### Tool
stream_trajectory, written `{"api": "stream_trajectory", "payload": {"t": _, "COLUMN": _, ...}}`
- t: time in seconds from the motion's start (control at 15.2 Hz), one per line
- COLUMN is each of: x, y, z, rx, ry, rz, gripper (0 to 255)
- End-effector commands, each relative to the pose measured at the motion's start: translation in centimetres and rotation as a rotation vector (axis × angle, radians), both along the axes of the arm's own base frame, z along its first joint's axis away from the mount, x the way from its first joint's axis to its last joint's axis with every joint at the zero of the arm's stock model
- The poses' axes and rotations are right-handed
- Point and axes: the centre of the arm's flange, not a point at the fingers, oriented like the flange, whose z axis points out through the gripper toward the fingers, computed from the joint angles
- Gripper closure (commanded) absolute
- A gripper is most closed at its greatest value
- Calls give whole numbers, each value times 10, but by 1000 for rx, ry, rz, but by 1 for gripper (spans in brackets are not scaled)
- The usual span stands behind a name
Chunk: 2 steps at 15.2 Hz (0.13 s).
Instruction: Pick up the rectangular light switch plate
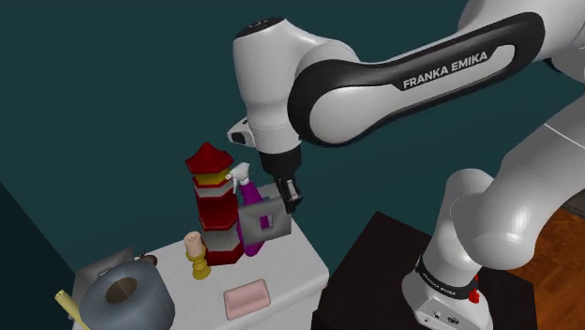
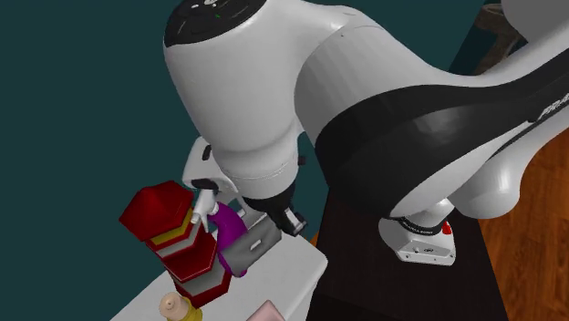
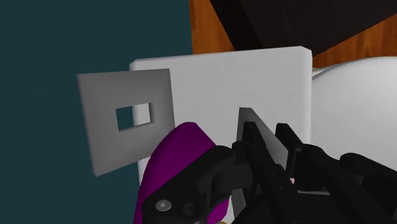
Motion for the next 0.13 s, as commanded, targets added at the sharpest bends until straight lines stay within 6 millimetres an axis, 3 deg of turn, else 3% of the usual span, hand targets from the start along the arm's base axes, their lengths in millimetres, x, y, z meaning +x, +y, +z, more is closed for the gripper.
{"api": "stream_trajectory", "payload": {"t": 0.0, "x": 0, "y": 0, "z": 7, "rx": 0, "ry": 0, "rz": 0, "gripper": 255}}
{"api": "stream_trajectory", "payload": {"t": 0.07, "x": 0, "y": 0, "z": 7, "rx": 0, "ry": 0, "rz": 0, "gripper": 255}}
